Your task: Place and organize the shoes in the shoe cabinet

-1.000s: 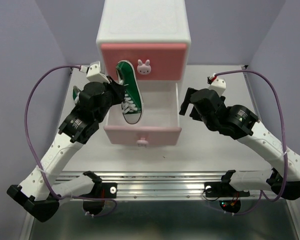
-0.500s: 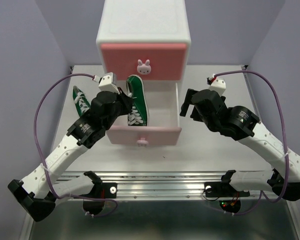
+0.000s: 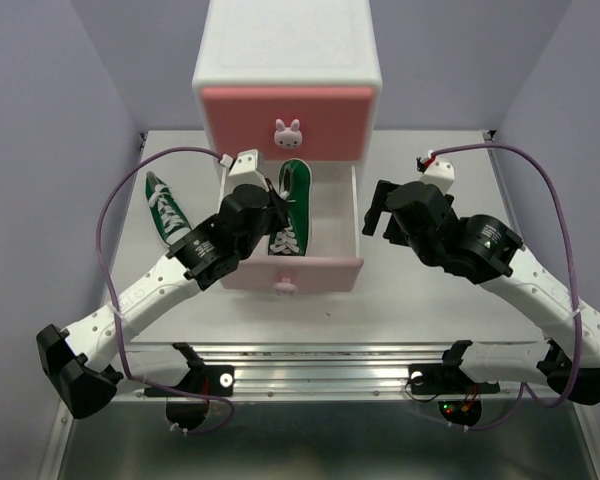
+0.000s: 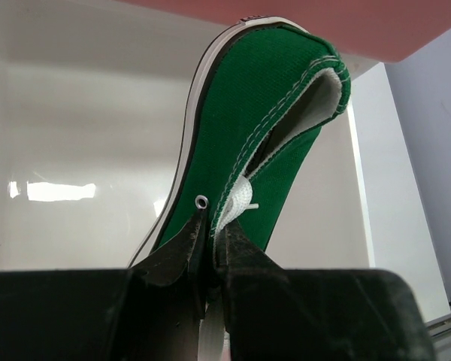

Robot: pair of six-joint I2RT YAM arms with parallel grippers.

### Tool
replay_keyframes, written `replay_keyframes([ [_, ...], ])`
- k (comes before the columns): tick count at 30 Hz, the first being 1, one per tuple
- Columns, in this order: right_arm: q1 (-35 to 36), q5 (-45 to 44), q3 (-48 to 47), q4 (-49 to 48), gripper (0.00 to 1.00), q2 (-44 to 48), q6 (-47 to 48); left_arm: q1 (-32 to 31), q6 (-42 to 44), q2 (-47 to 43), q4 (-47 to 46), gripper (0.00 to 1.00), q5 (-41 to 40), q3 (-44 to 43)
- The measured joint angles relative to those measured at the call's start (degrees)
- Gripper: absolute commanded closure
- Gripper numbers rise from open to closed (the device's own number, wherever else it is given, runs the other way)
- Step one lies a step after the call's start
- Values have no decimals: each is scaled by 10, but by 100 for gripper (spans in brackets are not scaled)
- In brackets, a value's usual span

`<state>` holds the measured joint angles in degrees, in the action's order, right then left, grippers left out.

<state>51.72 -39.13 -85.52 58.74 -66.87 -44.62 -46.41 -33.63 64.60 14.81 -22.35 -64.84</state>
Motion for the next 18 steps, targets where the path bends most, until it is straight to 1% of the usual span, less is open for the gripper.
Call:
replay_keyframes([
  [5, 0, -4, 9, 0, 0, 3, 0, -7, -6, 15, -9, 100, -9, -1],
  [14, 0, -17, 20, 0, 0, 13, 0, -8, -12, 99, -12, 100, -8, -41],
  [18, 0, -26, 20, 0, 0, 14, 0, -8, -14, 121, -11, 100, -5, -51],
])
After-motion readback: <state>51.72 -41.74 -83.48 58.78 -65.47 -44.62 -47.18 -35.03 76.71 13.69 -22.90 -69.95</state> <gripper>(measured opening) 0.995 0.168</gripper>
